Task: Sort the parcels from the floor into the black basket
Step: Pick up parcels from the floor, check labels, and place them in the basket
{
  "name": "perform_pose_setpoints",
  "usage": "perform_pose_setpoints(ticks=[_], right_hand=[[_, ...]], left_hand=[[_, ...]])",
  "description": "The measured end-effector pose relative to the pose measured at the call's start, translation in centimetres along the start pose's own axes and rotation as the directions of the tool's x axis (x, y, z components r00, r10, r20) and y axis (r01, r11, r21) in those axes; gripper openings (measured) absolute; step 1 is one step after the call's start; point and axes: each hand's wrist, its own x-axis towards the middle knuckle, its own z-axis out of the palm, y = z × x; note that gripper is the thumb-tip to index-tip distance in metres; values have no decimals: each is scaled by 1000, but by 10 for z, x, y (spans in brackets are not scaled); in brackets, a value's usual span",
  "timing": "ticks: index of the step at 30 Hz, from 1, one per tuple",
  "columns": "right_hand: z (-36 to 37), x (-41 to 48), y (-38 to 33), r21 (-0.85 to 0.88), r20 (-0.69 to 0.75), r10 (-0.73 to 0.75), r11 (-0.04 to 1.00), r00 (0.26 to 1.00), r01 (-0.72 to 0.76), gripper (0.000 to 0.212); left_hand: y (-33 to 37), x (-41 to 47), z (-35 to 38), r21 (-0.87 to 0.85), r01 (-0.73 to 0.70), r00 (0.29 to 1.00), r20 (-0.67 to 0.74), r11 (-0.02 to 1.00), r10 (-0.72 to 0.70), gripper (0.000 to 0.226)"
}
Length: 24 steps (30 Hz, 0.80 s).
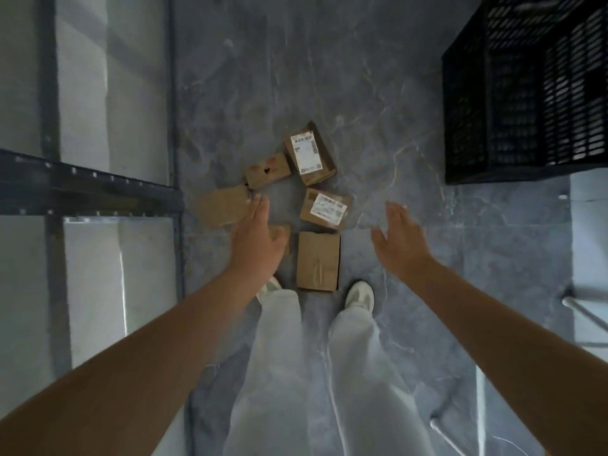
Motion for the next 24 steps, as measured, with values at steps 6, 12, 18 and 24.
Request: perform_pose_setpoints(ticks=[6, 12, 18, 24], right_hand=[[79, 105, 22, 315, 171, 241, 905, 955, -285, 49], [156, 204, 18, 537, 239, 317, 745, 918, -397, 46], [217, 256, 13, 707, 296, 365, 538, 883, -459, 36], [179, 222, 10, 738, 305, 358, 497, 883, -456, 37]], left_hand=[[-54, 107, 96, -140, 179, 972, 179, 974, -153, 63], [-80, 214, 173, -282, 312, 940, 229, 907, -252, 53], [-102, 255, 232, -310, 411, 872, 409, 858, -270, 36], [-96, 217, 205, -408, 467, 810, 554, 784, -193, 35]])
